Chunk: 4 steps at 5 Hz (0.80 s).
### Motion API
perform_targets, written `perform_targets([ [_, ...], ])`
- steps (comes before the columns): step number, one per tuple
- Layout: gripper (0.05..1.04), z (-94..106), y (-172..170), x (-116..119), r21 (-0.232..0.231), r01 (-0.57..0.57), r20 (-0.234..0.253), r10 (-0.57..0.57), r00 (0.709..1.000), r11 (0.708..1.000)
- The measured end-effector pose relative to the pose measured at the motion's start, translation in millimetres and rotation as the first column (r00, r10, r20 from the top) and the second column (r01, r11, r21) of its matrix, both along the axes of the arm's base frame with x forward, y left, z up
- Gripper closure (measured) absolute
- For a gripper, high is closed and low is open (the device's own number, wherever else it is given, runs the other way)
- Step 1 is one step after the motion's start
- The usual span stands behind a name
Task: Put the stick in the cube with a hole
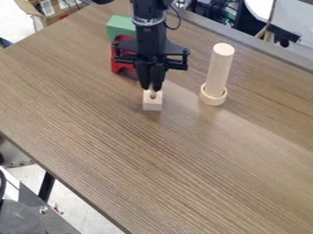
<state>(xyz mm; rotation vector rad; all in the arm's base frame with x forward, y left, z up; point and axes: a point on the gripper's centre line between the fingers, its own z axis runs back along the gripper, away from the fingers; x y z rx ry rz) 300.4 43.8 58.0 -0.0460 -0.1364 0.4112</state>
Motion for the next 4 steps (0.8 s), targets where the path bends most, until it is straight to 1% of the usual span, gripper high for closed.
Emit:
perform_targets([
  [2,0.958,-0.6,2.5,2.4,0.002,-0.005,0.003,0.005,1.0,1.0],
  [4,0.958,-1.5,2.0,-5.5,0.006,-0.012,0.005,0.012,1.0,1.0],
])
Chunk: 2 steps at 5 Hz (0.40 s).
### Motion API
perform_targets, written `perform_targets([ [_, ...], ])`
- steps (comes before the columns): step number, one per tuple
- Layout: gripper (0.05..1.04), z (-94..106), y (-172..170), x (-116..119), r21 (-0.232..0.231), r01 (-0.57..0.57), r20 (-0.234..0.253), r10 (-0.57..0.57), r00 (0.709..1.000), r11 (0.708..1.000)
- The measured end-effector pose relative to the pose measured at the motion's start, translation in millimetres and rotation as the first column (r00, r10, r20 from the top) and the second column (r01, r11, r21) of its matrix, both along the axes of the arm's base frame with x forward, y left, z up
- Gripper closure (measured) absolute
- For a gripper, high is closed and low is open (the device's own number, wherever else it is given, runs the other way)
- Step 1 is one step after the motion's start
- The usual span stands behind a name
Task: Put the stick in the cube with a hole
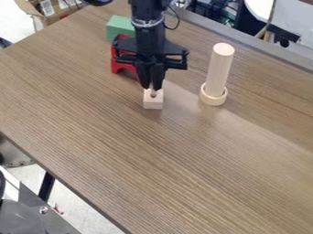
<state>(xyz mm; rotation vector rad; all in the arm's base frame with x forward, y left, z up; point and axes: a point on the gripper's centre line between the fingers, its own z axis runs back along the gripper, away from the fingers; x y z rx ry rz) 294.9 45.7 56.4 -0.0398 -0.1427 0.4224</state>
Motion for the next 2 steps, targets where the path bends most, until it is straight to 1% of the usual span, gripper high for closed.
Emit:
perform_targets([
  [2,0.958,-0.4,-1.4,-9.6,0.003,0.0,-0.007,0.0,1.0,1.0],
])
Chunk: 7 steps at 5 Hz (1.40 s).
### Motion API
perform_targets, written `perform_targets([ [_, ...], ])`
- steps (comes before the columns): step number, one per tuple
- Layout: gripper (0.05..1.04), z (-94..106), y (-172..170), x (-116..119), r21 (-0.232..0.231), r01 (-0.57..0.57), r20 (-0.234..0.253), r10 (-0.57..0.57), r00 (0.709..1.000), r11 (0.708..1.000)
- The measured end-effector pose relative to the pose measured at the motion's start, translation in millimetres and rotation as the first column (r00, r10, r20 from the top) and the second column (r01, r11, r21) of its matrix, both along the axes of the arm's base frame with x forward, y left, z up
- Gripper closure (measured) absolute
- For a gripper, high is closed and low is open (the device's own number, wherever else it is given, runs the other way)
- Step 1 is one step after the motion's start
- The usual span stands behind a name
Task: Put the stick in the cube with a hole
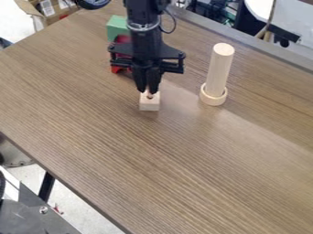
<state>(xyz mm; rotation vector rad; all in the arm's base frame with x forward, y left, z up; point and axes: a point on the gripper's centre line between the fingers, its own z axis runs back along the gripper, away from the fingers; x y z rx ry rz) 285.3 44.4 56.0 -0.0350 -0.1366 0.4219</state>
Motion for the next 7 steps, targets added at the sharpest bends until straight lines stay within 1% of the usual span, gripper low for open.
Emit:
perform_targets([
  [1,0.958,-0.5,-0.2,-1.4,0.0,0.005,-0.001,-0.005,1.0,1.0],
  [2,0.922,-4.4,-1.4,-7.9,-0.003,0.008,-0.021,-0.008,1.0,1.0],
  [3,0.71,-4.5,-1.9,-12.5,-0.008,0.032,-0.057,-0.032,0.998,0.999],
  [4,0.421,-5.5,-1.7,-11.0,-0.012,0.057,-0.08,-0.057,0.995,0.998],
  [5,0.115,-3.2,-0.8,-9.4,-0.006,0.07,-0.086,-0.07,0.994,0.998],
  [6,0.083,1.1,-2.7,-10.2,-0.002,0.081,-0.103,-0.081,0.991,0.997],
  [7,0.083,30.5,-7.3,-5.4,0.036,0.108,-0.07,-0.106,0.992,0.993],
])
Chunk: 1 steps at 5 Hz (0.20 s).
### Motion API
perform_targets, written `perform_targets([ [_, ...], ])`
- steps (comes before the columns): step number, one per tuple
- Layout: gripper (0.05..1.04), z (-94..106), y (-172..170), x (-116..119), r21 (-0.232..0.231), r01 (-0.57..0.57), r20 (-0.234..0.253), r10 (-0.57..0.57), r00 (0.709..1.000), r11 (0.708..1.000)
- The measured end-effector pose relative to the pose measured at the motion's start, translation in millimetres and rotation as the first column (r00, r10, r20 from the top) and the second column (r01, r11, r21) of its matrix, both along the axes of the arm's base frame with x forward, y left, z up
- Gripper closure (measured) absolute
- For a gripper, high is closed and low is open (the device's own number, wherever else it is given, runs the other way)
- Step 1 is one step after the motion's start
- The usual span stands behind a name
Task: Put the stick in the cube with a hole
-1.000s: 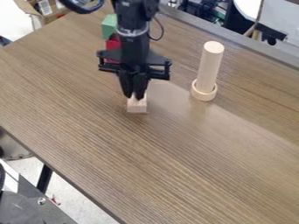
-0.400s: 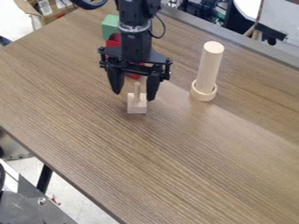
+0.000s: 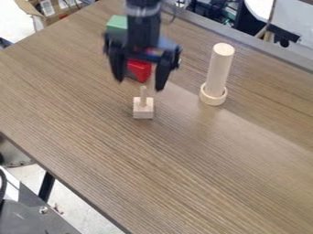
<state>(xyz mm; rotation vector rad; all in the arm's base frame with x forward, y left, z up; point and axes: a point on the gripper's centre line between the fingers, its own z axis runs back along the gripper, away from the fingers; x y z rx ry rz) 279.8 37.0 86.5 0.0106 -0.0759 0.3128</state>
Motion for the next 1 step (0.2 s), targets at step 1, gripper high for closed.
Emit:
perform_targets([
  [1,0.083,27.7,-26.7,0.3,0.018,0.094,0.017,-0.095,0.995,0.995],
])
